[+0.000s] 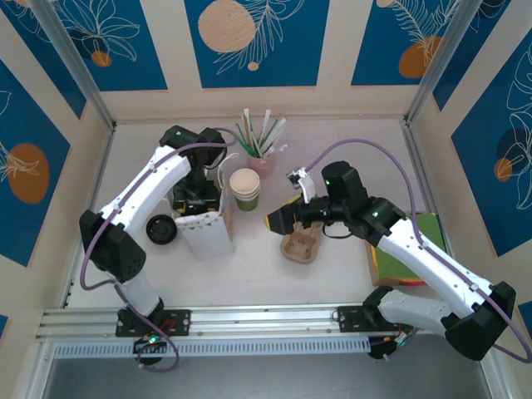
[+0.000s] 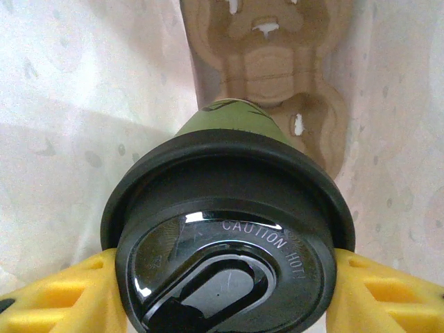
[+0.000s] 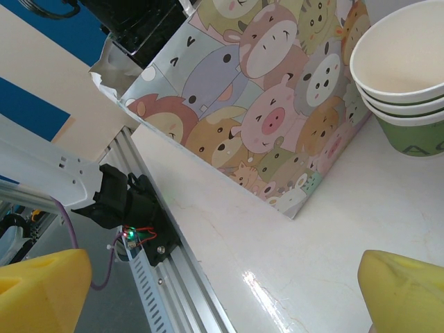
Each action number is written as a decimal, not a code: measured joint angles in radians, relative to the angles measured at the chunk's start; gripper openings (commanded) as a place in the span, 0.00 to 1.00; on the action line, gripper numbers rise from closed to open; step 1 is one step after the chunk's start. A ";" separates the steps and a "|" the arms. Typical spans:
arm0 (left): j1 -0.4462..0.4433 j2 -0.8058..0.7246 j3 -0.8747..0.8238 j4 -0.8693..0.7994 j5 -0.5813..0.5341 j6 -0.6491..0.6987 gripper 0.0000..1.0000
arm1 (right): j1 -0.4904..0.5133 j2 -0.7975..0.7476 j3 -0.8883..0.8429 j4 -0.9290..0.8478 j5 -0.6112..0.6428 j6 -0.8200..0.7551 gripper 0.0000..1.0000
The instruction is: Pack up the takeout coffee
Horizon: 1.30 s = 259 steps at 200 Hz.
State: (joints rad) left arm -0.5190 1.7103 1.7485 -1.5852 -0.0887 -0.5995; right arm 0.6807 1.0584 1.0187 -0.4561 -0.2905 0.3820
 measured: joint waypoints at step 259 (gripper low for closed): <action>0.000 -0.032 -0.029 0.029 0.066 0.014 0.59 | 0.001 0.000 0.000 0.000 0.000 0.000 0.99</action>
State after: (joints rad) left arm -0.5190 1.6783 1.7191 -1.5558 -0.0223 -0.5850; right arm 0.6815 1.0584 1.0187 -0.4557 -0.2905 0.3824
